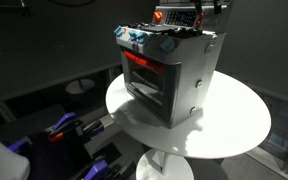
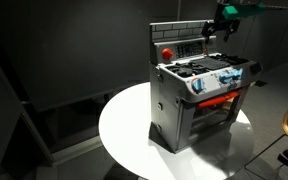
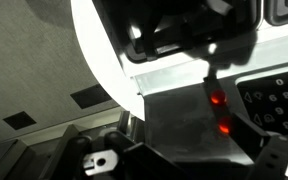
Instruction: Push the top right button on the toy stove
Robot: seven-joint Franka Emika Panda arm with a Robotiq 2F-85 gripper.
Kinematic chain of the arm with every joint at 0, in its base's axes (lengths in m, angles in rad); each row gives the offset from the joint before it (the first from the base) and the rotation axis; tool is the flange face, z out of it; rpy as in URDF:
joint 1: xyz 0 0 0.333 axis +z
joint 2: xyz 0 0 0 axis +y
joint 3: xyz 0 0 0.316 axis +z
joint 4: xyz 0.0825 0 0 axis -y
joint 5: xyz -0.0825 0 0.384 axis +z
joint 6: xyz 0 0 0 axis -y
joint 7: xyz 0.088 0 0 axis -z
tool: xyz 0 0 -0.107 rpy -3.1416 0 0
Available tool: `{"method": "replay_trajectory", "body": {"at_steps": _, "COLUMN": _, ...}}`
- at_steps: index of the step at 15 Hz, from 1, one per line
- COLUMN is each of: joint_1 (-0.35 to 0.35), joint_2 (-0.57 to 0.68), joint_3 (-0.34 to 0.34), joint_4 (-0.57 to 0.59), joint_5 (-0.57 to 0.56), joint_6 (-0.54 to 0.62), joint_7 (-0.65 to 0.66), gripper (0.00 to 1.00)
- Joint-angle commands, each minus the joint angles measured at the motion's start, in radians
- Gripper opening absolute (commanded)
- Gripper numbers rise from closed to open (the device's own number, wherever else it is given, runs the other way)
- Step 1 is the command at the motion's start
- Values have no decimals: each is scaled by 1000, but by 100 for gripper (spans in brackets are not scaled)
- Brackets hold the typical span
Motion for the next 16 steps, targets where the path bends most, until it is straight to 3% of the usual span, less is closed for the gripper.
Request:
{"method": "replay_trajectory", "body": {"at_steps": 1, "joint_1": 9, "joint_2": 6, "joint_3": -13, "joint_4": 33, "joint_5": -2, "joint_6": -42, "joint_7": 11, "gripper": 100}}
{"method": "replay_trajectory", "body": {"at_steps": 8, "joint_1": 1, "joint_2": -64, "joint_3": 2, "joint_4": 0, "joint_5": 38, "joint_6": -148, "joint_7": -44, "gripper": 100}}
{"method": "replay_trajectory", "body": {"at_steps": 16, "joint_1": -13, "joint_2": -176, "joint_3": 21, "joint_4": -53, "joint_5": 172, "joint_6": -336, "joint_7": -206, "gripper": 100}}
